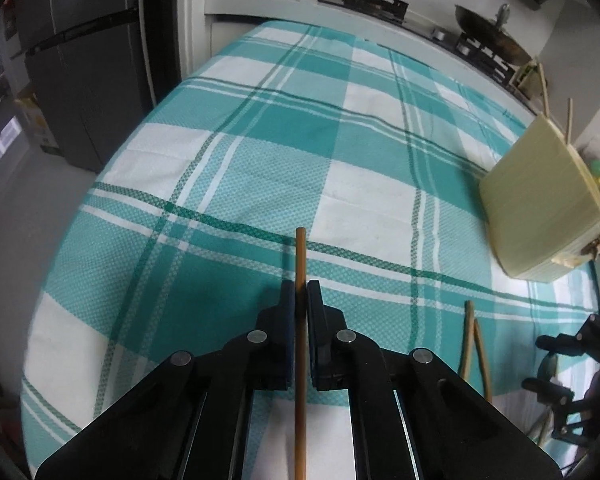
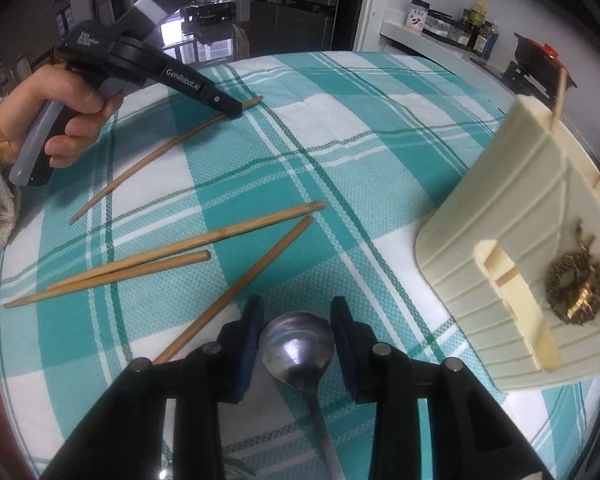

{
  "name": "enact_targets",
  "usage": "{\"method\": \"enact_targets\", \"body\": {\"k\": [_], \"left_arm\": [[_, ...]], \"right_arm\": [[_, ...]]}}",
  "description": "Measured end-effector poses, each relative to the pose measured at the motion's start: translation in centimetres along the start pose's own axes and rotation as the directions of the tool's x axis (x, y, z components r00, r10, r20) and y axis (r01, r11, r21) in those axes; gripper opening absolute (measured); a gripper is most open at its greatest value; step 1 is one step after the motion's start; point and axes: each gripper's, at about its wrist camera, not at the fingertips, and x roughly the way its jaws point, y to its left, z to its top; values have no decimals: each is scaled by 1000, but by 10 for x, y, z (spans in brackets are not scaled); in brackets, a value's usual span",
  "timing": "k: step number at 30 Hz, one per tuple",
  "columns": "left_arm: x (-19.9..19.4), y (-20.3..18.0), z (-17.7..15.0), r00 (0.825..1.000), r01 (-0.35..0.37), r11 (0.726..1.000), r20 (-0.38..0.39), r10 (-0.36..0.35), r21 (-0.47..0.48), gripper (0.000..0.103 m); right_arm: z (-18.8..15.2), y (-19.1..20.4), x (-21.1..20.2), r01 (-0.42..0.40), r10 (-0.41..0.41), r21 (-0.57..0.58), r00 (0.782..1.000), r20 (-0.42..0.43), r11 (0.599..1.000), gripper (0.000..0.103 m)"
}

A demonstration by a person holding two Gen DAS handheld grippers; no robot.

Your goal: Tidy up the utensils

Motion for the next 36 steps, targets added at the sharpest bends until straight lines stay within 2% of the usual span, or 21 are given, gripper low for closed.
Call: {"method": "enact_targets", "body": {"k": [4,8,17,23,29,36], "left_arm": [[-43,-12,-4,994,66,998,84,-67,10,4],[-93,-30,-7,977,122,991,169,-129,55,4],[-182,-61,-22,920,196,970,315,-232,143,4],[-202,-70,-28,901,203,964,354,-252,171,4],[-205,-71,-29,898,204,963,357,-256,178,4],[-212,-77,-26,892,222,955,354,-280,196,4]], "right_arm": [[-15,-4,-33,49,-53,66,997,56,997,35],[-31,-11,-74,90,-113,166,984,136,982,35],[-76,-22,-161,153,-282,414,920,273,898,35],[-97,-22,-185,178,-355,496,889,288,850,35],[-111,-24,-203,177,-396,553,866,305,814,35],[-112,-24,-217,157,-407,582,853,328,798,35]]}}
